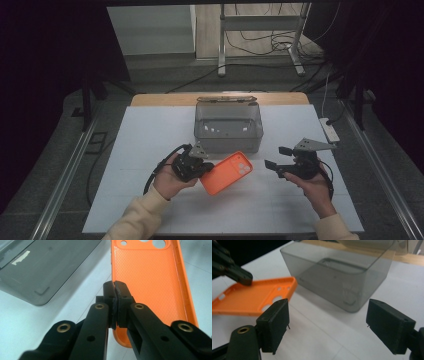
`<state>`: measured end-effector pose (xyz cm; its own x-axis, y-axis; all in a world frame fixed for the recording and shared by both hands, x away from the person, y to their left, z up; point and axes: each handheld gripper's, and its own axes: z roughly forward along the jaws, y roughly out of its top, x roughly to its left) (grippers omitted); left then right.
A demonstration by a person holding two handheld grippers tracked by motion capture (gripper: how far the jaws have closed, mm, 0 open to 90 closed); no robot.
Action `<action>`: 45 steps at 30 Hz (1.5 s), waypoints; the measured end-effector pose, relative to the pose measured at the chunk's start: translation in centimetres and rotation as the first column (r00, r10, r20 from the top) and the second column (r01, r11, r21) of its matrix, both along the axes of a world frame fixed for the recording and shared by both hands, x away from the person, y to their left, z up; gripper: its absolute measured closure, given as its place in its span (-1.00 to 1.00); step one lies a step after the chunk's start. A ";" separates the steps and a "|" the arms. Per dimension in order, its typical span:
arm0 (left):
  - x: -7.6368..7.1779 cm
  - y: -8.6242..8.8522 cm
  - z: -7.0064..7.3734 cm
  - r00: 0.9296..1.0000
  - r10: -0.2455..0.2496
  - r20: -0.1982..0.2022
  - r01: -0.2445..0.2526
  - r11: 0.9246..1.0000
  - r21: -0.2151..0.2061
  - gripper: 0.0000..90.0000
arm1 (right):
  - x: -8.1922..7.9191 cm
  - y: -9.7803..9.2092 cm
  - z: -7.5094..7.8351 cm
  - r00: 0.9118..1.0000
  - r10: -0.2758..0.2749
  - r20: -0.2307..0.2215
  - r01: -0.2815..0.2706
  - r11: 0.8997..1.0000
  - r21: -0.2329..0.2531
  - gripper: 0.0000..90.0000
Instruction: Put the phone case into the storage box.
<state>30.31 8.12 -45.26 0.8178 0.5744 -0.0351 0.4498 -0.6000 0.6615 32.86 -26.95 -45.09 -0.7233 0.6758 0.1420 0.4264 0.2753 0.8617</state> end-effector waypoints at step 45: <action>-0.4 -0.5 0.2 1.000 -0.010 0.021 0.010 1.000 0.002 0.97 | 0.5 4.4 -1.0 0.990 0.120 -0.079 -0.118 0.993 0.022 -0.61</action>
<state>29.95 7.66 -45.08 0.8239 0.5665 -0.0162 0.4297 -0.6057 0.6697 33.32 -22.52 -46.11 -0.7842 0.5828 0.2130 0.4589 0.3137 0.8313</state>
